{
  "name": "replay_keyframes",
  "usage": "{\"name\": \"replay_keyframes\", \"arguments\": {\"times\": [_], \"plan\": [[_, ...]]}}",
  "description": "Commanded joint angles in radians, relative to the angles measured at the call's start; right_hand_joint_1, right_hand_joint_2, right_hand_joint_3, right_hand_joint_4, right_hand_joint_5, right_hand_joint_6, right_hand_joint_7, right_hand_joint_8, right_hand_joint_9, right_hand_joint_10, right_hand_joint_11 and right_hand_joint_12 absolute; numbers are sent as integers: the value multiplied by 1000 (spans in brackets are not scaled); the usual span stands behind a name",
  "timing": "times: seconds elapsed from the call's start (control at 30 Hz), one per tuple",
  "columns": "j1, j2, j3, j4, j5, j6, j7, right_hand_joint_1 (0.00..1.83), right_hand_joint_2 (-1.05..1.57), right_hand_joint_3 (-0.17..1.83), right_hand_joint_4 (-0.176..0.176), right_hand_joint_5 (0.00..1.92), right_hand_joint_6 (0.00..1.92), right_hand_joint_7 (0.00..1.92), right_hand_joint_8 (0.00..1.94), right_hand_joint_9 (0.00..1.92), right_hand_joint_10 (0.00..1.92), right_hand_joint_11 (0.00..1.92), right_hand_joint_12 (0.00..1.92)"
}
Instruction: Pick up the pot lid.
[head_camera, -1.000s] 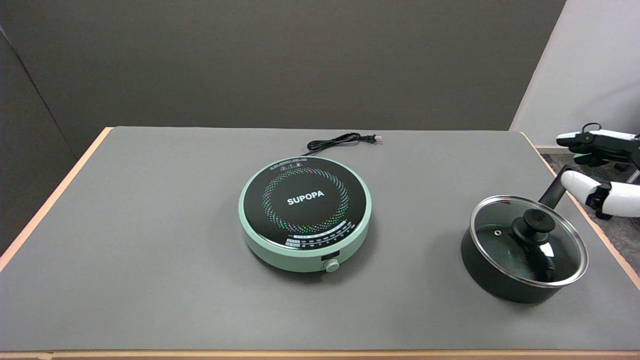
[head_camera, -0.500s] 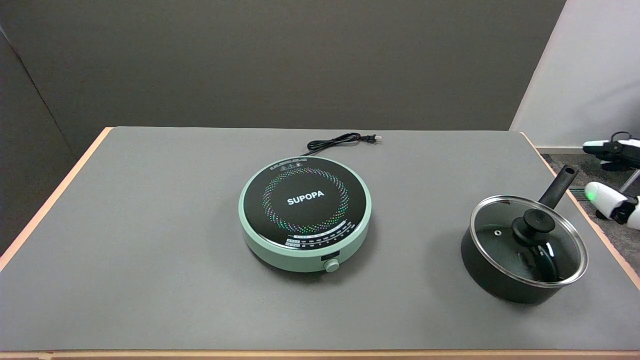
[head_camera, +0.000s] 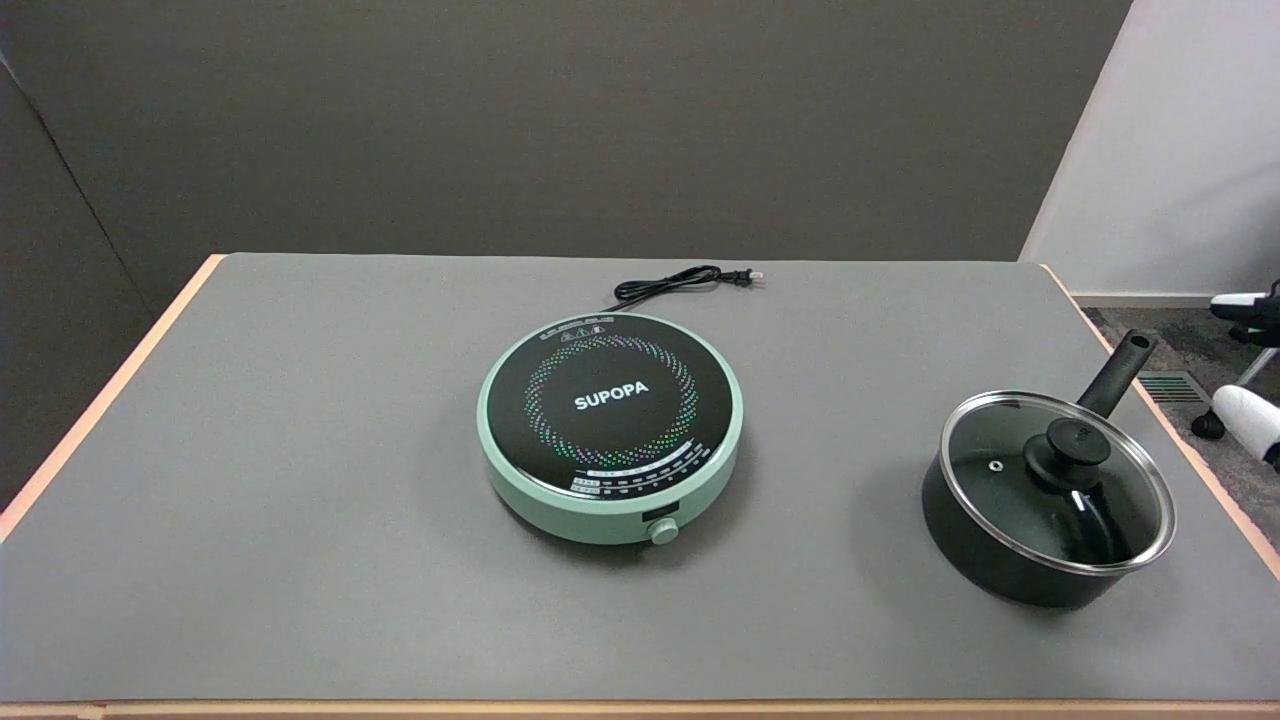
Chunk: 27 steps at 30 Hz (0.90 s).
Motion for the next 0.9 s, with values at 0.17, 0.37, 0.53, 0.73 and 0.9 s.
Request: {"name": "replay_keyframes", "arguments": {"times": [0.17, 0.37, 0.53, 0.73, 0.9], "plan": [[1, 17, -141, 125, -2, 208, -6, 493, 531, 906, 176, 576, 312, 638, 206, 670, 405, 459, 790], [14, 42, -201, 111, -3, 194, -46, 616, 549, 927, 176, 595, 338, 672, 217, 681, 412, 471, 795], [39, 83, -264, 100, -3, 192, -119, 702, 557, 950, 176, 605, 355, 679, 221, 686, 416, 474, 800], [71, 140, -336, 89, 7, 190, -147, 695, 556, 940, 176, 606, 355, 682, 220, 688, 422, 472, 804], [89, 170, -349, 90, 6, 173, -148, 635, 545, 924, 176, 594, 331, 680, 219, 687, 425, 470, 808]]}}
